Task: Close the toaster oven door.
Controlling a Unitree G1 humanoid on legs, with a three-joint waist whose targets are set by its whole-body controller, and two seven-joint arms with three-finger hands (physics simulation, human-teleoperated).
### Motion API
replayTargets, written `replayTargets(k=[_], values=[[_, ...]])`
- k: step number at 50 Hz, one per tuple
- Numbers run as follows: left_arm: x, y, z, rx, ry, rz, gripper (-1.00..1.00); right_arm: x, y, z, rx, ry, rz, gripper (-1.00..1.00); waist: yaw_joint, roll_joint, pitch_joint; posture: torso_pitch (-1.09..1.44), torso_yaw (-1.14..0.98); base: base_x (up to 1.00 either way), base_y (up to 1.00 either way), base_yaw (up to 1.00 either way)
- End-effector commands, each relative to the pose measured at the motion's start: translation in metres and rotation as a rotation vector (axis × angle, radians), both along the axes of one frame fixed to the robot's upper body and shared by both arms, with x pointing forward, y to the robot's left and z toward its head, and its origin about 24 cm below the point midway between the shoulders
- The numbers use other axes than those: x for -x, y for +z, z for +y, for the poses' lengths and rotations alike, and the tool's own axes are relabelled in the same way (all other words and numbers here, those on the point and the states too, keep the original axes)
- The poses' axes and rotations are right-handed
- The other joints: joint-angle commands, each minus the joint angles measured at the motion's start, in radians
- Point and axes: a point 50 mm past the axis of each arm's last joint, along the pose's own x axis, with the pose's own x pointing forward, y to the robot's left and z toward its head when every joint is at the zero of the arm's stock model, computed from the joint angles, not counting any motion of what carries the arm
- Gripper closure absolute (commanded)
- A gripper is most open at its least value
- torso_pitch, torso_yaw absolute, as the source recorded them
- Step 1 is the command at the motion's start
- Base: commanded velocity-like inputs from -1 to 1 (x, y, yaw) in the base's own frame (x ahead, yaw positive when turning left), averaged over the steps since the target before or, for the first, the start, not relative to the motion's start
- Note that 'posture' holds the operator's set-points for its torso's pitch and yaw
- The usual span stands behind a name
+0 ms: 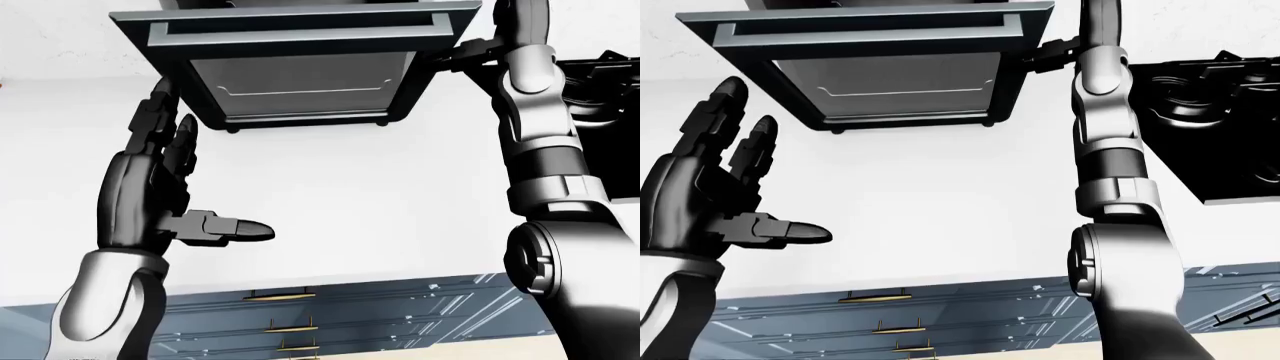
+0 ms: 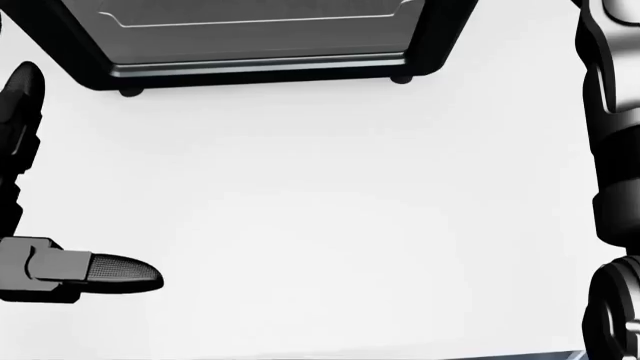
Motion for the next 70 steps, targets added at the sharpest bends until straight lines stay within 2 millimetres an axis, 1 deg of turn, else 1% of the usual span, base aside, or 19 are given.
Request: replayTargets(k=[1,15,35,38,42,51,53,61,70], values=[[0.004,0.011,-0.002,-0.011,0.003,-0.070,-1.00,0.010,0.032,0.004,0.006,0.013,-0.127,-1.00,0.002,-0.003,-0.028,0.00,0.00,0.00,0.00,0.00],[-0.006,0.009,-0.017,-0.015,-0.038,-0.068,-1.00,0.010,0.031,0.003,0.004,0.011,-0.126,-1.00,0.004,-0.011,-0.029,0.00,0.00,0.00,0.00,0.00],[0.002,0.001,-0.037,-0.037,-0.119,-0.039,-1.00,0.010,0.033,0.002,0.003,0.010,-0.129,-1.00,0.005,-0.017,-0.030,0.00,0.00,0.00,0.00,0.00],[0.001,0.002,-0.038,-0.042,-0.125,-0.039,-1.00,0.010,0.033,0.003,0.003,0.010,-0.128,-1.00,0.006,-0.018,-0.030,0.00,0.00,0.00,0.00,0.00],[-0.001,-0.002,-0.041,-0.059,-0.134,-0.030,-1.00,0.010,0.033,0.003,0.004,0.011,-0.128,-1.00,0.006,-0.019,-0.029,0.00,0.00,0.00,0.00,0.00],[-0.008,0.004,-0.045,-0.074,-0.136,-0.036,-1.00,0.010,0.031,0.002,0.003,0.009,-0.126,-1.00,0.007,-0.023,-0.030,0.00,0.00,0.00,0.00,0.00],[-0.012,0.009,-0.046,-0.076,-0.137,-0.042,-1.00,0.009,0.030,0.002,0.002,0.008,-0.124,-1.00,0.007,-0.023,-0.030,0.00,0.00,0.00,0.00,0.00],[-0.013,0.019,-0.048,-0.077,-0.140,-0.064,-1.00,0.010,0.030,0.002,0.003,0.007,-0.124,-1.00,0.007,-0.025,-0.030,0.00,0.00,0.00,0.00,0.00],[-0.022,0.025,-0.048,-0.070,-0.141,-0.059,-1.00,0.010,0.030,0.002,0.003,0.007,-0.124,-1.00,0.007,-0.026,-0.029,0.00,0.00,0.00,0.00,0.00]])
